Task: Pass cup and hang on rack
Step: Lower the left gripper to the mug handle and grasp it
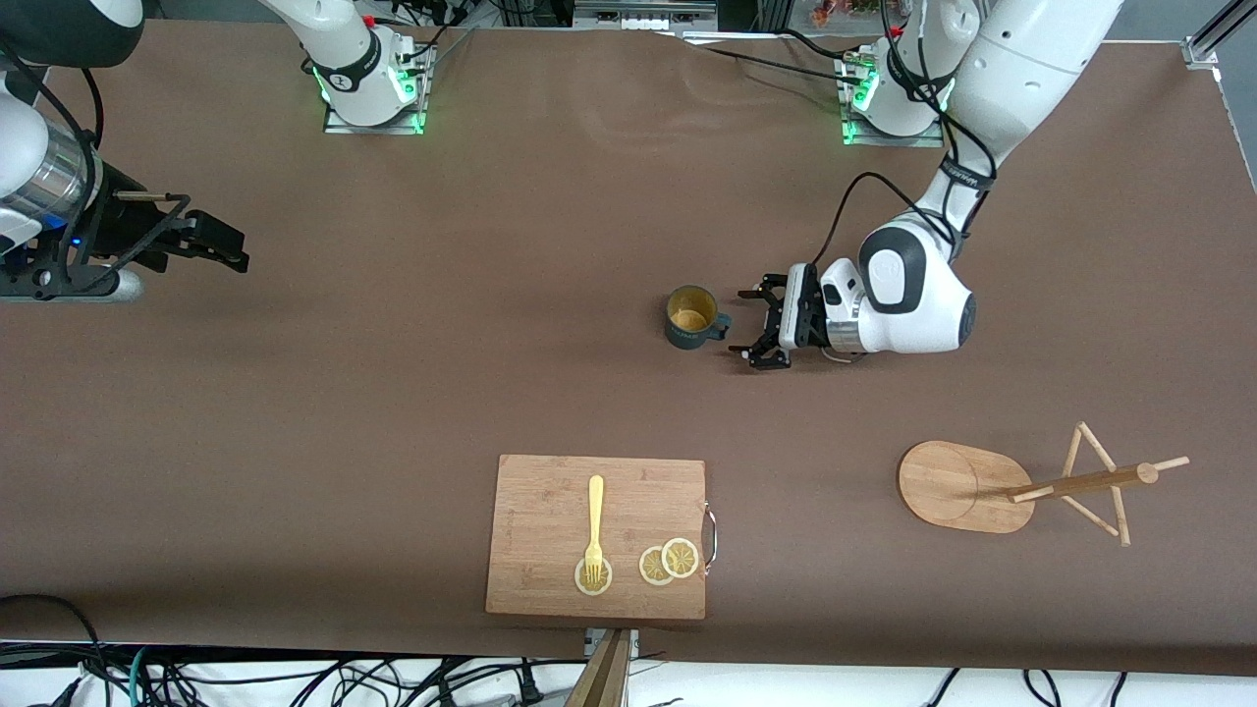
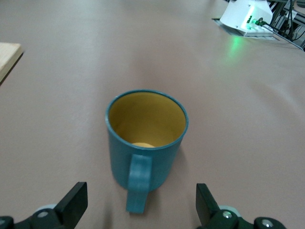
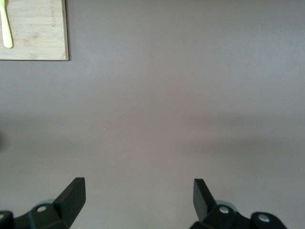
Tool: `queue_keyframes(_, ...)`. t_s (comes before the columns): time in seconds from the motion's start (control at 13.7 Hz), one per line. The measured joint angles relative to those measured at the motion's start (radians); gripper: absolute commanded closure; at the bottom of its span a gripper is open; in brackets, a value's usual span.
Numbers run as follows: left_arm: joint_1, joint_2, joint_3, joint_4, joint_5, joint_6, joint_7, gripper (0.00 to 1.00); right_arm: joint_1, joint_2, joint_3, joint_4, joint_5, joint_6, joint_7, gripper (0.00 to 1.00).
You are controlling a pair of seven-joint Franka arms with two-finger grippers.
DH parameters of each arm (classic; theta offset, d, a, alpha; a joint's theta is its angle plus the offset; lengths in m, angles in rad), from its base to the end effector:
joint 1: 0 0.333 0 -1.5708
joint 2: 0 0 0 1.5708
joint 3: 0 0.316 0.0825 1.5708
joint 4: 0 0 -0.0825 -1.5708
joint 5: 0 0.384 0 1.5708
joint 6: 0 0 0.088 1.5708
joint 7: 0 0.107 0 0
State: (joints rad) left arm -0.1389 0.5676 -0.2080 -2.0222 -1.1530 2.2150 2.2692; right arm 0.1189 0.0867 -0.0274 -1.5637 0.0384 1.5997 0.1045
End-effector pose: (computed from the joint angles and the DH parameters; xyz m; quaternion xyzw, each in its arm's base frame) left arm 0.5286 -0.2242 0.1598 0.5976 -0.6639 0.2461 0.3763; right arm 0.5785 0.0578 0.5811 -0.9995 0.0075 0.0270 0.0154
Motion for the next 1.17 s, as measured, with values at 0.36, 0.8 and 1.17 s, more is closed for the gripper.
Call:
queue_keyframes(0.36, -0.006, 0.022, 0.0, 0.0, -0.022, 0.004, 0.059, 0.07, -0.003, -0.012, -0.012, -0.003, 0.0, 0.018, 0.0, 0.0)
queue_keyframes(0.8, -0.006, 0.022, 0.0, 0.0, -0.022, 0.004, 0.063, 0.07, -0.006, -0.009, -0.012, -0.004, 0.0, 0.018, 0.0, 0.0)
queue_keyframes(1.17, -0.006, 0.023, 0.0, 0.0, -0.026, 0.004, 0.064, 0.09, -0.006, -0.008, -0.012, -0.004, 0.0, 0.018, 0.001, 0.0)
